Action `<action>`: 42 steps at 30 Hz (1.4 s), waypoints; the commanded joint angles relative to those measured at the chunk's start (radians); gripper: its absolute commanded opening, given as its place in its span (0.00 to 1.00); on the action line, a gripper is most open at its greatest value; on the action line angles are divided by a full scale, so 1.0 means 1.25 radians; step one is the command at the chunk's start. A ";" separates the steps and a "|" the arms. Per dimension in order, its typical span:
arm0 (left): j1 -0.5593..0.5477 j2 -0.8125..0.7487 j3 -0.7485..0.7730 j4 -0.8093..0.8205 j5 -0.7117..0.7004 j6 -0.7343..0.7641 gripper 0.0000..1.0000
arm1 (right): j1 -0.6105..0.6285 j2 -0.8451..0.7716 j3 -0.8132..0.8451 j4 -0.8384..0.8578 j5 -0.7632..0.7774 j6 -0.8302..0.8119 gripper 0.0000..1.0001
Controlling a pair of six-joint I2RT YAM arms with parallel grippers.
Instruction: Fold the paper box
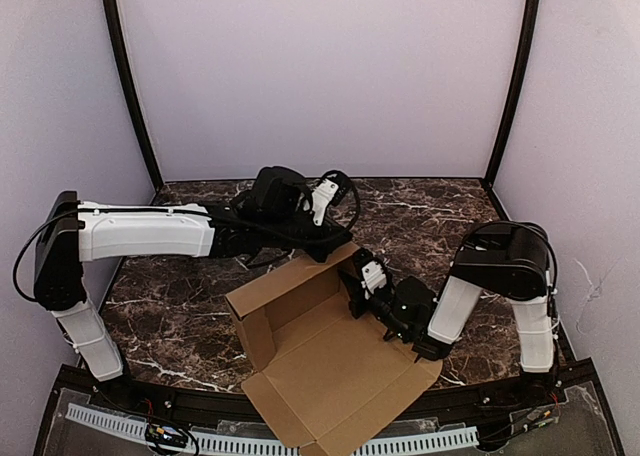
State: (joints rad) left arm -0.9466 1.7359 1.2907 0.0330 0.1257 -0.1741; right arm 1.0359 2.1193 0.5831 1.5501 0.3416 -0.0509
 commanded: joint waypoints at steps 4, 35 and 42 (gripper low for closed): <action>-0.013 0.032 -0.066 -0.043 -0.012 -0.021 0.01 | 0.012 0.013 -0.015 0.042 0.016 0.020 0.29; -0.032 -0.014 -0.077 -0.120 -0.048 0.015 0.01 | 0.016 -0.140 -0.072 0.033 0.022 -0.029 0.14; -0.036 -0.030 -0.043 -0.127 -0.015 -0.011 0.11 | 0.023 -0.137 -0.063 0.020 0.039 -0.049 0.03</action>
State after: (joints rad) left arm -0.9817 1.7012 1.2438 0.0525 0.0715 -0.1677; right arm 1.0580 1.9594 0.4927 1.5440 0.3630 -0.0826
